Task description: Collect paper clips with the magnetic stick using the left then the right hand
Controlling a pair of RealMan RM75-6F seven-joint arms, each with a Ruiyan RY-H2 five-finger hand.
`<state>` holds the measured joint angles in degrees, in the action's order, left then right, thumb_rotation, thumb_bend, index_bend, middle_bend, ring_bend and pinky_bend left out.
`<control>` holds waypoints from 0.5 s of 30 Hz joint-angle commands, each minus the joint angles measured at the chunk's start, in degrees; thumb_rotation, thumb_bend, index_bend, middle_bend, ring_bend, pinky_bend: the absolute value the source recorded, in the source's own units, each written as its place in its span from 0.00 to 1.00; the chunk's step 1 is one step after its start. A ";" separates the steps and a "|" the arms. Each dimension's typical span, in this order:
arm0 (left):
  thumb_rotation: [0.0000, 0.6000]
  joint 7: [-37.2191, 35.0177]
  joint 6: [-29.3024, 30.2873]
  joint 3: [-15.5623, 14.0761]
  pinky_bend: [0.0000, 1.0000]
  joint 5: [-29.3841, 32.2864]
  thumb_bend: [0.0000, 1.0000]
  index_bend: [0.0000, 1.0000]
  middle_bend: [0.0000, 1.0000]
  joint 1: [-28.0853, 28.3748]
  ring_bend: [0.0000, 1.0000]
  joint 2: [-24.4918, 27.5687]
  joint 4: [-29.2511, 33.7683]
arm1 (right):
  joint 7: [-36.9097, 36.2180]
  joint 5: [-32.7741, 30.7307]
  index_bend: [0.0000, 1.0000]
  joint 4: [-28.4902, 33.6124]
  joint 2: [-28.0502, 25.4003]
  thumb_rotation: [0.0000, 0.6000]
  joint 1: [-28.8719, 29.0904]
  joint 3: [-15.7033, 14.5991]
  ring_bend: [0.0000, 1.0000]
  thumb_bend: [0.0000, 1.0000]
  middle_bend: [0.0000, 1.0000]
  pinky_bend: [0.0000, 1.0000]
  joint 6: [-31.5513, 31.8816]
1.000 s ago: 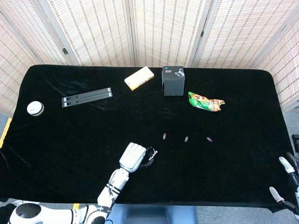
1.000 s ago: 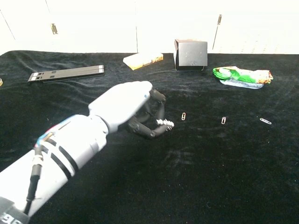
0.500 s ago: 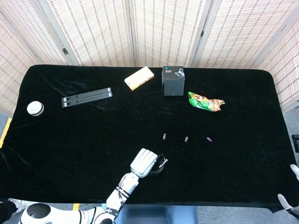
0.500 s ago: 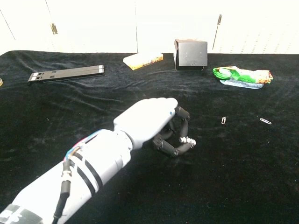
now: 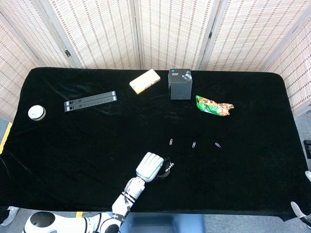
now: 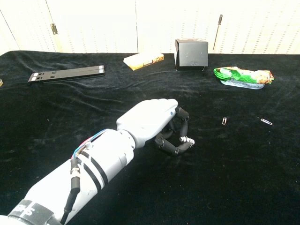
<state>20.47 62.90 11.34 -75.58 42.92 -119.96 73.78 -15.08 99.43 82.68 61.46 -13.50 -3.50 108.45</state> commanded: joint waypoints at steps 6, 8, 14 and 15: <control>1.00 -0.10 -0.75 0.57 1.00 0.68 0.49 0.84 1.00 -0.01 1.00 0.38 -0.42 | 0.52 0.11 0.00 0.55 -0.18 1.00 0.32 0.14 0.00 0.29 0.00 0.00 -0.66; 1.00 -0.18 -1.47 0.64 1.00 1.10 0.49 0.78 1.00 0.09 1.00 0.69 -0.25 | 0.55 0.06 0.00 0.62 -0.20 1.00 0.36 0.19 0.00 0.29 0.00 0.00 -0.77; 1.00 1.88 -3.91 1.14 1.00 3.72 0.23 0.13 1.00 0.42 1.00 2.04 1.00 | 0.39 -0.03 0.00 0.54 -0.06 1.00 0.26 0.36 0.00 0.29 0.00 0.00 -0.59; 1.00 2.08 -4.07 1.28 1.00 4.07 0.20 0.06 1.00 0.44 1.00 2.26 1.35 | 0.44 -0.06 0.00 0.53 -0.04 1.00 0.25 0.37 0.00 0.29 0.00 0.00 -0.63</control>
<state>22.35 59.06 12.46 -71.80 43.30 -117.94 74.87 -14.65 99.37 83.21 61.42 -13.25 -3.13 107.83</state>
